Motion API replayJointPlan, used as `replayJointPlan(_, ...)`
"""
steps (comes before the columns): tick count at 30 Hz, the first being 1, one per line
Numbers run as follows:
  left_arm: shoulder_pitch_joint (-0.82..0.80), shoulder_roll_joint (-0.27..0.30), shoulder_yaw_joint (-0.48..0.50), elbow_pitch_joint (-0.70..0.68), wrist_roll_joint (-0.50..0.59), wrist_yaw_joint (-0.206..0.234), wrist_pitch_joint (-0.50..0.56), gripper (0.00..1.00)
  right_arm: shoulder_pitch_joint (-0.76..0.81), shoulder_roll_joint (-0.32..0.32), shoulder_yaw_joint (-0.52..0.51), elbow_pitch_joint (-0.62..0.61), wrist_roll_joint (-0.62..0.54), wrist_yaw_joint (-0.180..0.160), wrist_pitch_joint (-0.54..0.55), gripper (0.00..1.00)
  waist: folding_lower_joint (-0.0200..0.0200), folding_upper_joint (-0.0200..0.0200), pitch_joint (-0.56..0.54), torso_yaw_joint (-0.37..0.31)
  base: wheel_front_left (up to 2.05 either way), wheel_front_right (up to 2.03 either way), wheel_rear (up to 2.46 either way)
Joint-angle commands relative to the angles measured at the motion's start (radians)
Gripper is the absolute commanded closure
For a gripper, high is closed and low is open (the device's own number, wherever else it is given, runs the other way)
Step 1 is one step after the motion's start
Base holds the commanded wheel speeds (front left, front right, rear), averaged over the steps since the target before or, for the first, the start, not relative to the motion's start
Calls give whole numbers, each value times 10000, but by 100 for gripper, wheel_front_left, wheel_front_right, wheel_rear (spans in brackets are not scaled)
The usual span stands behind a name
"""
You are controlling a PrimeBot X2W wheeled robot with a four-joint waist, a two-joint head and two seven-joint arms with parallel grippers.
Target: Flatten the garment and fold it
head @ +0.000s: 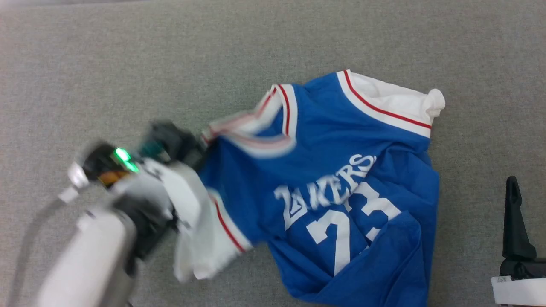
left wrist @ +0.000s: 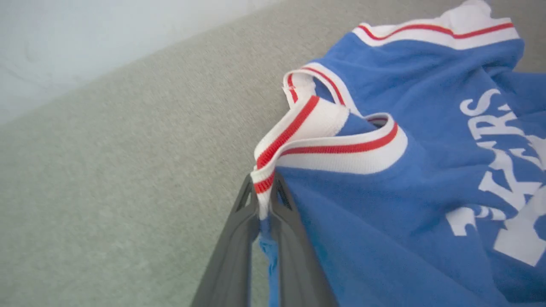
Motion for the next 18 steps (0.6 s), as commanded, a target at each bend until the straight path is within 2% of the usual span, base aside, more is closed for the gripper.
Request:
replayJointPlan(1, -444, 220, 137, -62, 158, -56, -74, 100, -126, 20, -7, -10, 25, -9, -18, 0, -1, 0, 59, -19, 0, 0, 0)
replayJointPlan(5, -1583, 518, 452, 373, 199, -105, -275, 100, -242, 20, -3, -74, -34, -9, 39, 0, -1, 0, 269, -31, 0, 0, 0)
replayJointPlan(10, -2375, 561, 539, 1979, 108, -152, -925, 100, -437, 20, 204, -182, -168, -9, 163, 0, -1, 0, 609, -126, 0, 0, 0)
replayJointPlan(11, -2466, 536, 530, 2200, 235, -120, -1259, 85, -475, 20, 224, -200, -190, -9, 180, 0, -1, 0, 675, -128, 0, 0, 0)
replayJointPlan(12, -2551, 422, 587, 2369, 356, 35, -1728, 66, -506, 20, 239, -214, -216, -9, 204, 0, -1, 0, 741, -104, 0, 0, 0)
replayJointPlan(14, -2603, 114, 602, 2738, 496, 299, -2495, 21, -554, 20, 228, -227, -268, -9, 250, 0, -1, 0, 828, 9, 0, 0, 0)
replayJointPlan(15, -2589, -42, 562, 2936, 494, 359, -2722, 6, -570, 20, 224, -222, -287, -9, 287, 0, -1, 0, 838, 90, 0, 0, 0)
replayJointPlan(16, -2569, -188, 546, 3095, 450, 411, -2879, 0, -582, 20, 239, -221, -317, -9, 329, 0, -1, 0, 827, 174, 0, 0, 0)
replayJointPlan(18, -2532, -403, 582, 3267, 339, 524, -3125, 0, -597, 20, 274, -208, -374, -9, 418, 0, -1, 0, 734, 351, 0, 0, 0)
